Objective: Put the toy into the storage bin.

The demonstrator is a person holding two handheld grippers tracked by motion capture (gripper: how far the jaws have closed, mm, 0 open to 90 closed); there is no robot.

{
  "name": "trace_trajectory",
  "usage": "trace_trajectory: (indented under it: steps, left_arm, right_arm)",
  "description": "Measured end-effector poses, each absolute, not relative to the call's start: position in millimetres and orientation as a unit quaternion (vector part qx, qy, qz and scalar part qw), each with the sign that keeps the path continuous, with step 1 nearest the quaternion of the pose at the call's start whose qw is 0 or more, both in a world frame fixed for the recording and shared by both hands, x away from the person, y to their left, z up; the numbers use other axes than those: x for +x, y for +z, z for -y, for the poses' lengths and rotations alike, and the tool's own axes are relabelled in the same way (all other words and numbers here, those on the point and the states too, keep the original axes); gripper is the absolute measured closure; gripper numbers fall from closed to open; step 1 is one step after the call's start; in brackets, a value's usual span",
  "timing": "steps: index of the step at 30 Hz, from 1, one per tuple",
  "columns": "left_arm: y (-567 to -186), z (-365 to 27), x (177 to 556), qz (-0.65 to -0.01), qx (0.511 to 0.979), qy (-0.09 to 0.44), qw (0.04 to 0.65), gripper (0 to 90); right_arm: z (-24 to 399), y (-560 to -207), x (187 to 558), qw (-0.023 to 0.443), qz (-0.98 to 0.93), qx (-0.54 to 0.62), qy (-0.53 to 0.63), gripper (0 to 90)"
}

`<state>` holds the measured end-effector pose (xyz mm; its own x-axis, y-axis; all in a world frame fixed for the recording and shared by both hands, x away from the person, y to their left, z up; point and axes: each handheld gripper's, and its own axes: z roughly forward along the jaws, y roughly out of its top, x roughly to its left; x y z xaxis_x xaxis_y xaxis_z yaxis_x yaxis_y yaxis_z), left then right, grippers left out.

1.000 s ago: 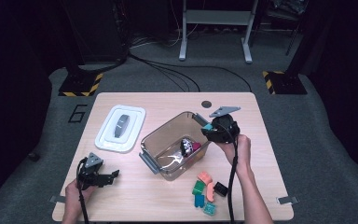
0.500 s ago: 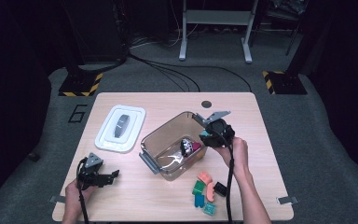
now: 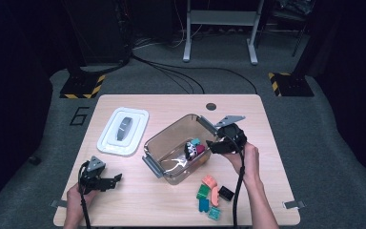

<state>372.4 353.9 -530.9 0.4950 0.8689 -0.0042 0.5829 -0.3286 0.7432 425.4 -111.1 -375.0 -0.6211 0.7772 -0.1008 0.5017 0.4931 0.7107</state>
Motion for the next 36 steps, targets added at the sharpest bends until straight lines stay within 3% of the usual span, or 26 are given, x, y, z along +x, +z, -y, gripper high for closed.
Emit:
trace_trajectory:
  steps: [10,21,36]
  left_arm:
    - [-531,-354,372,-0.460,0.790,0.203,0.353,12.9]
    - [-531,-354,372,-0.461,0.789,0.202,0.353,12.9]
    - [-531,-354,372,-0.460,0.789,0.203,0.353,12.9]
  right_arm:
    - [138,-384,404,0.197,-0.825,0.405,0.342,24.2]
    - [160,-419,378,0.163,-0.823,0.423,0.341,16.0]
    - [170,-468,347,0.122,-0.838,0.425,0.319,14.4]
